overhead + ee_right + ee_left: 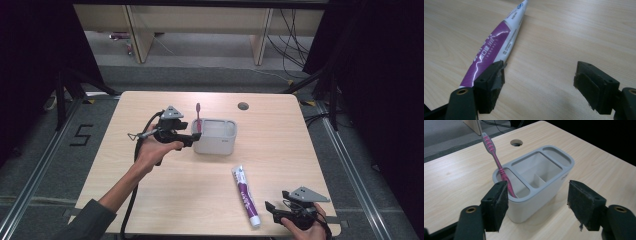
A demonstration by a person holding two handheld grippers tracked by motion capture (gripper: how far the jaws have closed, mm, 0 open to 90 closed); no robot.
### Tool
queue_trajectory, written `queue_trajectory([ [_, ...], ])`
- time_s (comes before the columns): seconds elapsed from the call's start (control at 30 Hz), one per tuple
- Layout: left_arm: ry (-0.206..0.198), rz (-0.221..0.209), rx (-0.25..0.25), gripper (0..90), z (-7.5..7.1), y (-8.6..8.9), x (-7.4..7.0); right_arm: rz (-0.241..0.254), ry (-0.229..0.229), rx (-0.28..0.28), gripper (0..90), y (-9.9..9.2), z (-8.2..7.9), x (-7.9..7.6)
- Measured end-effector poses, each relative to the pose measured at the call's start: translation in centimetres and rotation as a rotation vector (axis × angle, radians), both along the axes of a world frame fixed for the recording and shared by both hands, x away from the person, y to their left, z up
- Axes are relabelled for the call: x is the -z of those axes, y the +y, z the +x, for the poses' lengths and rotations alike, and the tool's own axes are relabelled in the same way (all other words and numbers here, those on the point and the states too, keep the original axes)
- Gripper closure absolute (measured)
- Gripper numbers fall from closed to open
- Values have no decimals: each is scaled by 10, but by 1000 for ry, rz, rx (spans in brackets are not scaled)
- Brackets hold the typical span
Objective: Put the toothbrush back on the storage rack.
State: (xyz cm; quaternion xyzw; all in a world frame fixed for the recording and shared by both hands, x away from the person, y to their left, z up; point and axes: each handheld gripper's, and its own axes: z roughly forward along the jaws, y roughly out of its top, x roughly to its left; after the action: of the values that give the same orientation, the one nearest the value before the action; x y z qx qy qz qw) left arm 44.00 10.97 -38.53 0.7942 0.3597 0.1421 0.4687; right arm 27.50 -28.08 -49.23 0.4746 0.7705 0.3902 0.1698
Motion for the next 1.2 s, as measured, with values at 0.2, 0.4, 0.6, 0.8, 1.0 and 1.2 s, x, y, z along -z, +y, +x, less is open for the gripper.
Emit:
queue_trajectory([
  [0.2,-3,-9,28,268,-16,4,1,-9,-7,-11,248,-2,1,0],
  [0.4,0,-36,40,239,-30,10,1,-4,0,-5,248,-2,1,-1],
  [0.6,-12,-23,57,192,-50,16,3,4,11,-1,248,-2,0,-1],
  [0.8,-24,-46,70,161,-68,25,3,-9,-6,-8,248,-2,1,0],
  [1.0,-35,-40,88,157,-85,35,7,-9,-5,-7,248,-2,1,0],
  [1.2,-41,-39,102,157,-95,46,15,-9,-6,-5,247,-2,1,0],
])
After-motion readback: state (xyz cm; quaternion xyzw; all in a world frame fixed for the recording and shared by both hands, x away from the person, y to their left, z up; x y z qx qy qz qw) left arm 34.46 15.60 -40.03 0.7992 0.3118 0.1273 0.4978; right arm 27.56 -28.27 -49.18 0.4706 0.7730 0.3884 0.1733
